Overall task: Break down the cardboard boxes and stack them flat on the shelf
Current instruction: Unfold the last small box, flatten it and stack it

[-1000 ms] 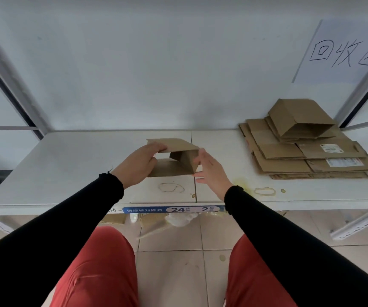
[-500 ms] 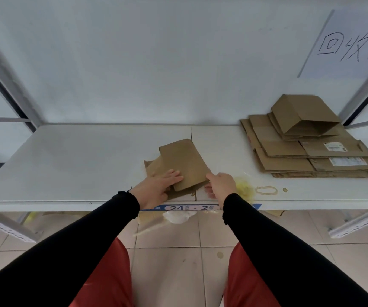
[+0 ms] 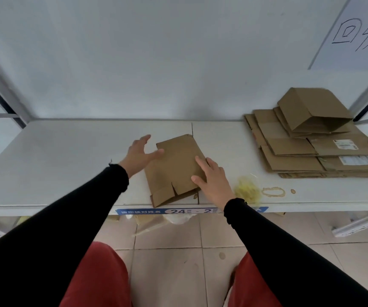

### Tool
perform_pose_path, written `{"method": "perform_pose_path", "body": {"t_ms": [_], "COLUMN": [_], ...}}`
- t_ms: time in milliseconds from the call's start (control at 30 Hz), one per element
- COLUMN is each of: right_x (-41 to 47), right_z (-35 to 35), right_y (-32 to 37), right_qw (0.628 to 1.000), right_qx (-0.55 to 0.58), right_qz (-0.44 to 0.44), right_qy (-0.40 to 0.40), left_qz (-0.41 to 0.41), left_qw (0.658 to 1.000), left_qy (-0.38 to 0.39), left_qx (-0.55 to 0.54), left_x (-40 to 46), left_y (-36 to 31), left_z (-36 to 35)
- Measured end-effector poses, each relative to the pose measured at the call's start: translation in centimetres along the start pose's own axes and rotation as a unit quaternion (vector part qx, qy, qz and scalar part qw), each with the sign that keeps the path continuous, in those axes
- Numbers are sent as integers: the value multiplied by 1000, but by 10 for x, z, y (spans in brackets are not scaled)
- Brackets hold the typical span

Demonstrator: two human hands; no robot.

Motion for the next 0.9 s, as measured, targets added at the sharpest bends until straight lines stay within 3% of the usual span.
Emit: {"method": "perform_pose_path", "body": {"t_ms": [100,200,467,633,900], "right_x": [0,-1,-6,-2,-2], "right_z": [-2,-1,4,6,1], "right_y": [-1,-8,-7,-1,1], "right_qw": [1000,1000,1000,999,999], "right_qx": [10,26,7,-26,-23], "right_qz": [8,-4,4,34,30], "right_qy": [0,3,2,-5,-2], "left_qz": [46,46,-9,64,17], "left_qw": [981,963,954,974,982], "left_qy": [187,259,119,210,186], "left_qx": [22,59,276,53,6], "left_x": [18,28,55,43,52], "left_y": [-7,-10,0,-7,-47], "left_z": [-29,-44,-34,-49,-67]}}
Point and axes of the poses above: each hand's wrist, its own x-axis towards the middle knuckle, its own z-axis out of the back of the hand, y = z × x, the point moved 10 cm from there along x, towards the middle knuckle, and after that the axes turned 13 degrees about z, right-handed, at the moved point
